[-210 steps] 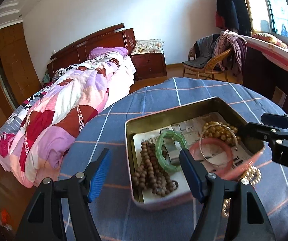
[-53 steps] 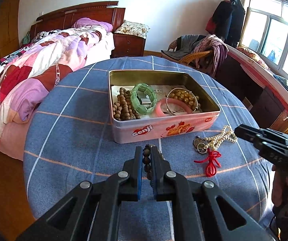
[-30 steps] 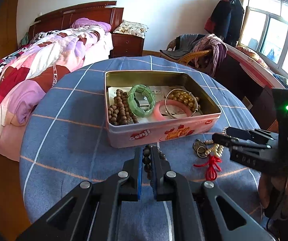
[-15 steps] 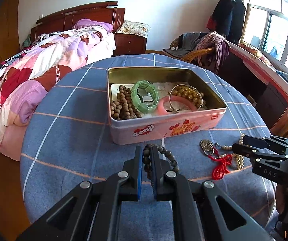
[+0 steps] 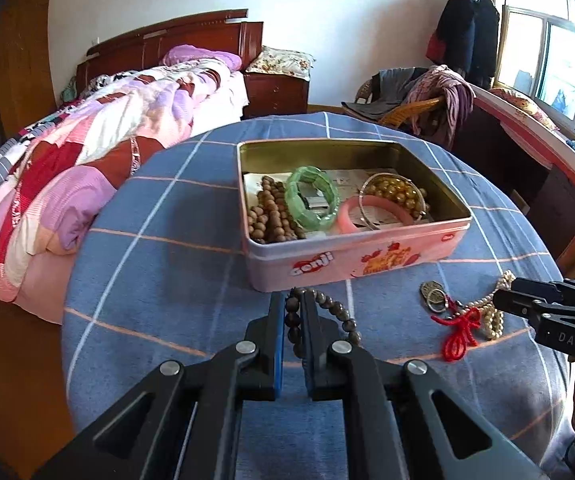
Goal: Organize jewelry
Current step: 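Grasp the pearl strand with the right tool while the left tool holds the bead bracelet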
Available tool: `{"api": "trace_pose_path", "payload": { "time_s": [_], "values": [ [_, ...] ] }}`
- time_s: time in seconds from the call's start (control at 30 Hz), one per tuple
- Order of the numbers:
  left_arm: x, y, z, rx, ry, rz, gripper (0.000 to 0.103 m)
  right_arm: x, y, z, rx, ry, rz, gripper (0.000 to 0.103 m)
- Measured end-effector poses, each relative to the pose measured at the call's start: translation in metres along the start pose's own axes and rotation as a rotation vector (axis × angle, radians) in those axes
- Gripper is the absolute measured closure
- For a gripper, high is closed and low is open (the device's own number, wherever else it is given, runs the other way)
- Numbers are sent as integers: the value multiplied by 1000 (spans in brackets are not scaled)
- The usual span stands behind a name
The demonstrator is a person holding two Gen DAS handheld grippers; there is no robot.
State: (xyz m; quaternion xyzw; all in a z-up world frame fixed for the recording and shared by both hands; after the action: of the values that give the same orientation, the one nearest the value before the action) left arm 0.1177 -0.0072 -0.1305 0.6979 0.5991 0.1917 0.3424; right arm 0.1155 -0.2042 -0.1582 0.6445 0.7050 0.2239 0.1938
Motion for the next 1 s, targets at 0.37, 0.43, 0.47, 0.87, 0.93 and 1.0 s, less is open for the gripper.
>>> {"api": "trace_pose_path", "payload": {
  "time_s": [0.37, 0.43, 0.47, 0.87, 0.93, 1.0],
  "values": [
    [19, -2, 1, 4, 64, -27, 96, 16, 11, 15, -53, 10, -142, 61],
    [20, -2, 0, 0, 64, -28, 96, 13, 12, 13, -61, -9, -145, 61],
    [21, -2, 0, -2, 62, -30, 96, 10, 12, 9, -66, 2, -118, 61],
    [14, -3, -1, -5, 39, -23, 96, -2, 2, 9, -9, -1, 22, 55],
    [11, -2, -1, -6, 31, -17, 96, 4, 3, 8, -15, 7, -13, 70],
    [9, -2, -1, -7, 24, -16, 96, 11, 2, 6, -11, 35, -31, 87]
  ]
}}
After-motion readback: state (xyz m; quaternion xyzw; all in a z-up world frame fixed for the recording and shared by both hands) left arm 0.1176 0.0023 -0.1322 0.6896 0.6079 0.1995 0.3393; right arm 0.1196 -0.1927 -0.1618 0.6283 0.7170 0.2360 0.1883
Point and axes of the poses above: each gripper's, at about its wrist camera, not at the fingertips, and z roughly the way its jaws point, x to its left, y to its top, the point moved 8 cm from there along z, roughly the way its jaws point, and after that the axes turned 7 degrees about -y, right-handed, at the moved point
